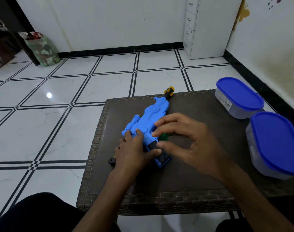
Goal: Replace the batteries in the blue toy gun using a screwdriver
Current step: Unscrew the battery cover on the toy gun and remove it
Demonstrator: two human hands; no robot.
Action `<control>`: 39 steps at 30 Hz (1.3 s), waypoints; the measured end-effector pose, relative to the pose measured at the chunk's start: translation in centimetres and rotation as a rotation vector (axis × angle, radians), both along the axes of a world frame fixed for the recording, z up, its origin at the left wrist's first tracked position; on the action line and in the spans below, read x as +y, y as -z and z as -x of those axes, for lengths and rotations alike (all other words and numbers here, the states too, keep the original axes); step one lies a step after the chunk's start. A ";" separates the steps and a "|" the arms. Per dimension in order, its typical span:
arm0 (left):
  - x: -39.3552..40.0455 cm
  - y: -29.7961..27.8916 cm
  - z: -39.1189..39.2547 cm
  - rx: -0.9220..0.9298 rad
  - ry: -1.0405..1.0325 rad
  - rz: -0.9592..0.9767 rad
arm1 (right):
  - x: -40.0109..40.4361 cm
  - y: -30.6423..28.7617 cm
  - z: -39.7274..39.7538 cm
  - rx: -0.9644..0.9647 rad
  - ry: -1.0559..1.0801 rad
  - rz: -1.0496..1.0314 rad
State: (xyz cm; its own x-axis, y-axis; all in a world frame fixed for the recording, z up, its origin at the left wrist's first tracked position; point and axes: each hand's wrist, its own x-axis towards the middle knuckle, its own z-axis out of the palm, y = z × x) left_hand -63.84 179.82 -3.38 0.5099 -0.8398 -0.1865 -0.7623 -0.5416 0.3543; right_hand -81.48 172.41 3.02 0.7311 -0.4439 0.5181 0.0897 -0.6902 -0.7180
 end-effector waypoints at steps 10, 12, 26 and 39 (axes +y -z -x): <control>-0.1 0.1 0.1 -0.024 0.003 -0.023 | -0.6 0.3 0.2 -0.044 0.038 -0.008; -0.1 0.1 0.1 -0.024 0.004 -0.025 | -0.6 0.2 0.3 -0.046 0.040 -0.009; -0.3 0.3 -0.1 -0.032 -0.001 -0.024 | -0.7 0.3 0.5 -0.040 0.038 -0.034; -0.2 -0.1 0.1 -0.020 0.000 -0.027 | -0.8 0.3 0.6 -0.048 0.036 -0.015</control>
